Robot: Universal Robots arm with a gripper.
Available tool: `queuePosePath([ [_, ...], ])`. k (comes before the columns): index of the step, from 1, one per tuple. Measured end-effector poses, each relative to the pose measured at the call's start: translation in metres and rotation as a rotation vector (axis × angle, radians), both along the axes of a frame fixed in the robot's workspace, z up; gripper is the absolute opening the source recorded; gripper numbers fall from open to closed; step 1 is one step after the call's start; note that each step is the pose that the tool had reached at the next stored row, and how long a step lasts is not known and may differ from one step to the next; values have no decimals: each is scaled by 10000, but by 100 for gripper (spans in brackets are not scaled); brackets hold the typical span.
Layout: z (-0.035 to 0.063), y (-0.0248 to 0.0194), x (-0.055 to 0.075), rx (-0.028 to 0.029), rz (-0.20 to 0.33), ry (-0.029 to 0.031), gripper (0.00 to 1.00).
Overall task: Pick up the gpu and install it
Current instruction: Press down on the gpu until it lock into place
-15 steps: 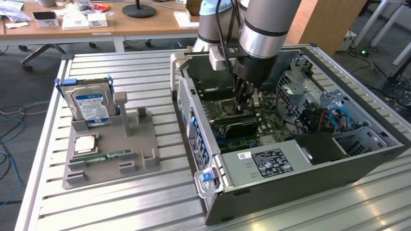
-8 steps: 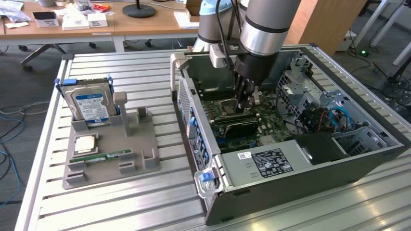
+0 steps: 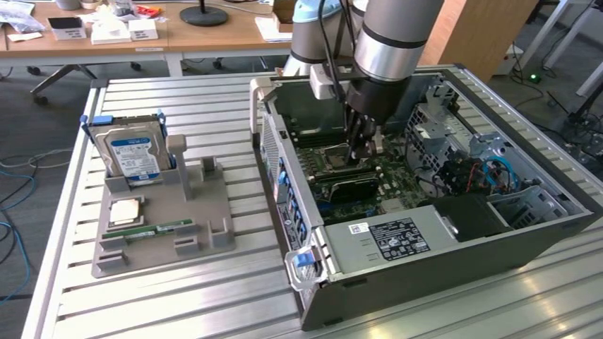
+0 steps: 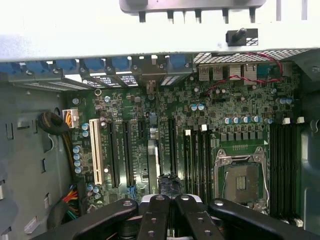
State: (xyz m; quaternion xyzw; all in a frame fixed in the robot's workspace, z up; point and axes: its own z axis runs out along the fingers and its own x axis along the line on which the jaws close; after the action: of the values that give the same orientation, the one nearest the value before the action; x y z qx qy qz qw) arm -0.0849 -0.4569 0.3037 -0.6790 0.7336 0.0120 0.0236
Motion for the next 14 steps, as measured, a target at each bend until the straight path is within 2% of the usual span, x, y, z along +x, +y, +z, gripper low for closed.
queuePosePath([
  [8, 68, 1, 10, 0, -1, 12, 11],
  [14, 71, 1, 10, 0, -1, 12, 11],
])
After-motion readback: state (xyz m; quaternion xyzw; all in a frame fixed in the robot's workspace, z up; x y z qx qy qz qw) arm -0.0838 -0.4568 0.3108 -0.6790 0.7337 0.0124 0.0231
